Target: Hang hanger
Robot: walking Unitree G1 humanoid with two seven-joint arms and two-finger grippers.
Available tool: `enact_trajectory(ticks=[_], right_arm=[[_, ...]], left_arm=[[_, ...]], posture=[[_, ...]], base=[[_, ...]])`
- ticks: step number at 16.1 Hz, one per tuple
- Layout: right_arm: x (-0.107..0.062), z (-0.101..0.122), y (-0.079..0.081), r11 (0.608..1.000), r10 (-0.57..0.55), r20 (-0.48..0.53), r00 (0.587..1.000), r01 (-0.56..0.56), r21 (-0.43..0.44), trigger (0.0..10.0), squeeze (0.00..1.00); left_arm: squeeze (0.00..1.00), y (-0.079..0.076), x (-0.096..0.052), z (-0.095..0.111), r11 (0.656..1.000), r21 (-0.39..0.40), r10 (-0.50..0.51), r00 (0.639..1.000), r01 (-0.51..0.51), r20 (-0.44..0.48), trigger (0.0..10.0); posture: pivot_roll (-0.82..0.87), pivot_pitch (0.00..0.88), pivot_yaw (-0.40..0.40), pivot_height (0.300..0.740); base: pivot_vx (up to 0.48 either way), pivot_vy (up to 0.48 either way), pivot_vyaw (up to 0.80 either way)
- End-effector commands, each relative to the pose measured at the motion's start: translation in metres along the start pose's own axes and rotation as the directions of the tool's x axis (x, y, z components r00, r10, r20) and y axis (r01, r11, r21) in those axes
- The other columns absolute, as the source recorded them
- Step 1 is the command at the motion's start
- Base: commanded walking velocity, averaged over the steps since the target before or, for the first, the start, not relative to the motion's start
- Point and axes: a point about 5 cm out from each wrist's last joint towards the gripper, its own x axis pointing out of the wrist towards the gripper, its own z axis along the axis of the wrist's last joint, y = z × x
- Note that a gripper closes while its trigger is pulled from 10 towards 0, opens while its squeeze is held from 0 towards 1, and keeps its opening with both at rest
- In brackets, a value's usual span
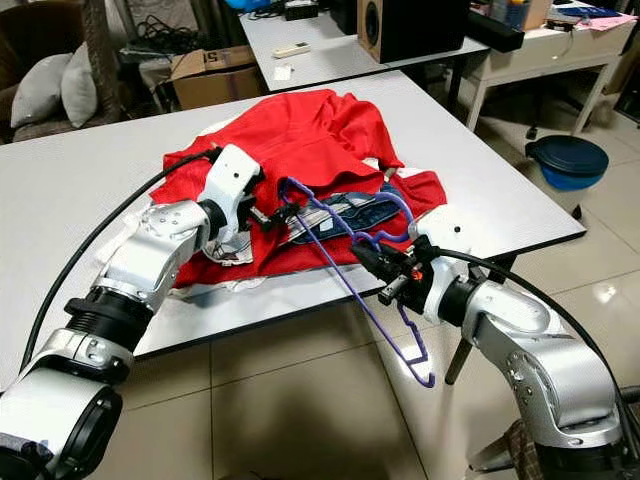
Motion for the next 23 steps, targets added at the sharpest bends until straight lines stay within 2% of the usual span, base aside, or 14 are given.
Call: enact_trajectory(ticks=[1,7,9,15,17,19,21,22,23], right_arm=[[0.001,0.008,-0.001,0.999,0.009,0.026,1.0,-0.008,-0.033,10.0,0.0],[-0.002,0.012,-0.002,0.999,0.02,0.035,0.999,-0.019,-0.049,10.0,0.0],[-0.003,0.013,-0.002,0.998,0.021,0.042,0.999,-0.019,-0.056,10.0,0.0],[-0.011,0.016,-0.007,0.997,0.003,0.044,0.999,0.0,-0.075,10.0,0.0],[-0.015,0.017,-0.014,0.996,-0.036,0.04,0.999,0.039,-0.083,10.0,0.0],[-0.016,0.017,-0.016,0.995,-0.057,0.043,0.997,0.061,-0.084,10.0,0.0],[-0.015,0.017,-0.017,0.994,-0.064,0.046,0.997,0.068,-0.082,10.0,0.0],[-0.013,0.016,-0.017,0.994,-0.074,0.053,0.996,0.078,-0.08,10.0,0.0],[-0.013,0.016,-0.017,0.993,-0.082,0.059,0.995,0.086,-0.078,10.0,0.0]], left_arm=[[0.0,0.009,-0.001,0.004,0.999,-0.001,0.033,0.999,-0.033,0.005,0.0],[0.0,0.017,0.006,-0.012,0.998,-0.019,0.062,0.995,-0.064,-0.079,0.0],[0.0,0.016,0.009,-0.018,0.997,0.005,0.071,0.991,-0.071,-0.11,0.0],[0.0,0.027,0.005,-0.021,0.992,-0.052,0.106,0.989,-0.112,-0.104,0.0],[0.0,0.022,0.006,-0.009,0.991,-0.131,-0.018,1.0,0.02,0.016,0.0],[0.0,0.015,0.005,-0.002,0.976,-0.157,-0.134,0.986,0.148,0.101,0.0],[0.0,0.011,0.005,-0.001,0.964,-0.154,-0.201,0.972,0.218,0.123,0.0],[0.0,0.01,0.004,-0.007,0.969,-0.116,-0.213,0.975,0.22,0.069,0.0],[0.0,0.012,0.004,-0.009,0.974,-0.117,-0.187,0.981,0.192,0.051,0.0]], posture=[[-0.17,0.0,0.137,0.74],[-0.18,0.0,0.144,0.74],[-0.19,0.0,0.148,0.74],[-0.2,0.0,0.153,0.74],[-0.2,0.0,0.152,0.74],[-0.2,0.0,0.151,0.74],[-0.19,0.0,0.152,0.74],[-0.19,0.0,0.154,0.74],[-0.19,0.0,0.156,0.74]], base=[[0.0,0.0,0.0],[0.0,0.0,0.0],[0.0,0.0,0.0],[0.0,0.0,0.0],[0.0,0.0,0.0],[0.0,0.0,0.0],[0.0,0.0,0.0],[0.0,0.0,0.0],[0.0,0.0,0.0]])
